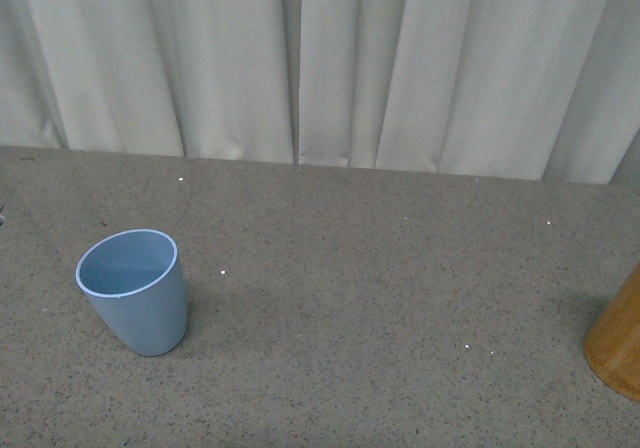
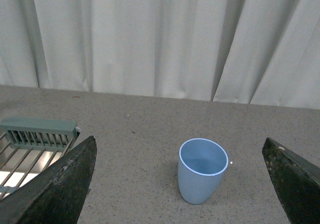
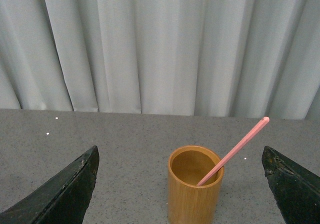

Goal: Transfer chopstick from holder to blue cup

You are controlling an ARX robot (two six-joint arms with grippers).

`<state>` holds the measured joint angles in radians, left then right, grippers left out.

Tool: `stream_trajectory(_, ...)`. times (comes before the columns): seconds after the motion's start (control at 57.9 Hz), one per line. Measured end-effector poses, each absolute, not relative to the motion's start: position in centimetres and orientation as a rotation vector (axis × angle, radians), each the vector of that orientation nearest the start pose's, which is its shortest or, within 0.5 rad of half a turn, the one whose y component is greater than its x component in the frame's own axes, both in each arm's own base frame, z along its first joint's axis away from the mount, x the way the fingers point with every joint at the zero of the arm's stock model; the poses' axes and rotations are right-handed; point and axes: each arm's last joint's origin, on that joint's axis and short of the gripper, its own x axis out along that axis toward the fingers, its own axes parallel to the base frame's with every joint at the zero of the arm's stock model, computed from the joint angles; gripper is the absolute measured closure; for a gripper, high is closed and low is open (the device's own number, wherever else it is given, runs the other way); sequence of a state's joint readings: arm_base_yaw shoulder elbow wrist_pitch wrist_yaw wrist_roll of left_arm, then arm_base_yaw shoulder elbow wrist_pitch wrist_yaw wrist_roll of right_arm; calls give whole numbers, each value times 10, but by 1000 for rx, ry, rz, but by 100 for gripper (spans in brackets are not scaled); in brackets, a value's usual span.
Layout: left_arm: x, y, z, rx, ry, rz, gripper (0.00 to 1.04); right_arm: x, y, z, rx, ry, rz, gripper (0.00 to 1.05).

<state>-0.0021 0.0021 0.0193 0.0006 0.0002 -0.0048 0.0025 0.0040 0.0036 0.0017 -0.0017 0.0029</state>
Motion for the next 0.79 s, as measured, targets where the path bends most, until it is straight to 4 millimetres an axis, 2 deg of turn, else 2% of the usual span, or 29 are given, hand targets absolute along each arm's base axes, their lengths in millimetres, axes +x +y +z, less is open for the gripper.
stream_trajectory(0.795, 97, 0, 170, -5, -18, -2, 7, 98, 0, 165, 3, -1, 4, 10)
